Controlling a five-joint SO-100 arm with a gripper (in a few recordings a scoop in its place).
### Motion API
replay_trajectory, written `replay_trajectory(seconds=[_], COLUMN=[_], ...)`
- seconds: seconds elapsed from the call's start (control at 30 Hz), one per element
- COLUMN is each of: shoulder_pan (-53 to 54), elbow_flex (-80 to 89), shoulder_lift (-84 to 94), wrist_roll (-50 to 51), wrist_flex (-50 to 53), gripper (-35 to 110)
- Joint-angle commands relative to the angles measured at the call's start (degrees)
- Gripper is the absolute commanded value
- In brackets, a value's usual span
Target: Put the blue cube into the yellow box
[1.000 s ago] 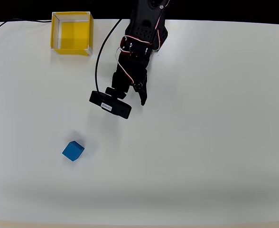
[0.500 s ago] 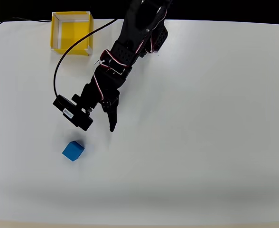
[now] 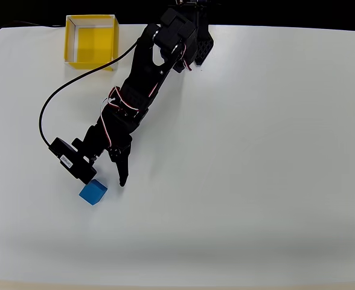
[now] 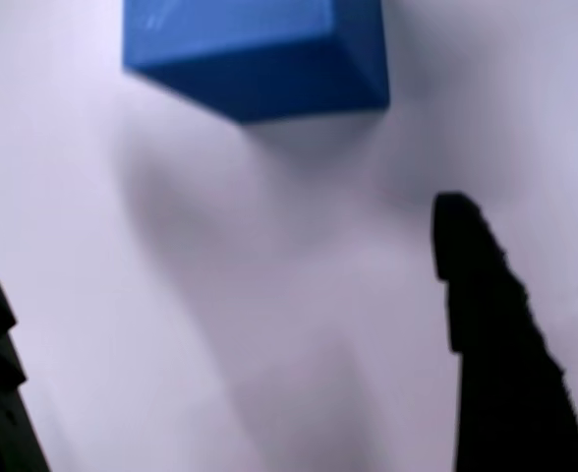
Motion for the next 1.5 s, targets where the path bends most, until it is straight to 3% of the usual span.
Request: replay_trajectory(seconds=[0.0, 0.9, 1.47], shoulder_pan=[0.7, 0.1, -0.4], elbow_flex=[-8.6, -31.6, -33.3], shoulder_lift=[-1.8, -25.4, -23.7], wrist_roll=[-1.1, -2.4, -5.4], wrist_flex=[-4.5, -7.3, 1.8], gripper=[48, 44, 18])
